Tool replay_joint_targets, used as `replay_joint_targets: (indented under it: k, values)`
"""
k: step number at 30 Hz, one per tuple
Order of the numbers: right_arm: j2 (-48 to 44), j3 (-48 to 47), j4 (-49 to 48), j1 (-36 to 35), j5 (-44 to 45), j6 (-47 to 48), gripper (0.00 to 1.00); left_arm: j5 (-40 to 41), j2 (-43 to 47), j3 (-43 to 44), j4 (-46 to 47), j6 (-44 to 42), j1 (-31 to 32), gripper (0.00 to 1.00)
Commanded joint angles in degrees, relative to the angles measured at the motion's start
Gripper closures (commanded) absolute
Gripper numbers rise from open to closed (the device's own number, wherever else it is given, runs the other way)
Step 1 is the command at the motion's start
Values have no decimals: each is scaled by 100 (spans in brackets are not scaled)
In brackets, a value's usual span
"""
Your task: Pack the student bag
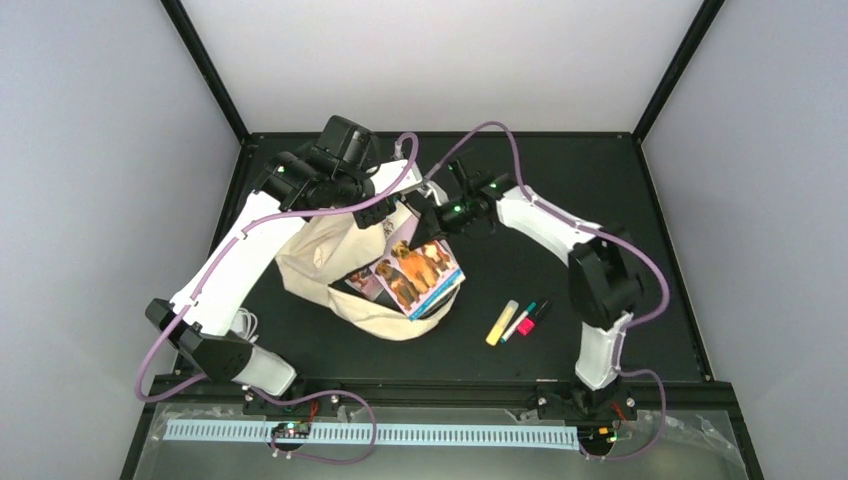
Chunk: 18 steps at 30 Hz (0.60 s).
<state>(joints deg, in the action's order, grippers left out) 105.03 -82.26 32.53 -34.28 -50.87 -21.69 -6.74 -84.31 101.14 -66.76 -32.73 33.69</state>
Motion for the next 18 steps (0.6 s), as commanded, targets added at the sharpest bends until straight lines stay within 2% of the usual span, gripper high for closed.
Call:
replay_joint_targets:
  k: [1, 3, 5, 8, 10, 12, 14, 18]
  values:
    - [686, -1000, -14, -285, 461, 133, 99, -930, 213, 376, 71, 108, -1, 98]
    - [933, -1365, 16, -387, 733, 165, 99, -961, 165, 503, 16, 121, -1, 98]
    - [1069, -1459, -369, -447, 756, 62, 99, -933, 152, 514, 32, 118, -3, 98]
    - [1314, -1735, -674, -659, 766, 18, 93, -854, 122, 520, 92, 127, -18, 98]
    - [1581, -2144, -468, -805, 801, 162, 82, -725, 105, 516, 132, 136, -34, 98]
    - [1733, -2324, -322, -854, 968, 173, 60, -625, 91, 493, 137, 137, -86, 98]
    - [1658, -2315, -105, -784, 1515, 169, 43, -567, 122, 435, 135, 140, -139, 98]
    - [1174, -2201, 473, -573, 2600, 448, 33, -445, 231, 204, 241, 127, -260, 98]
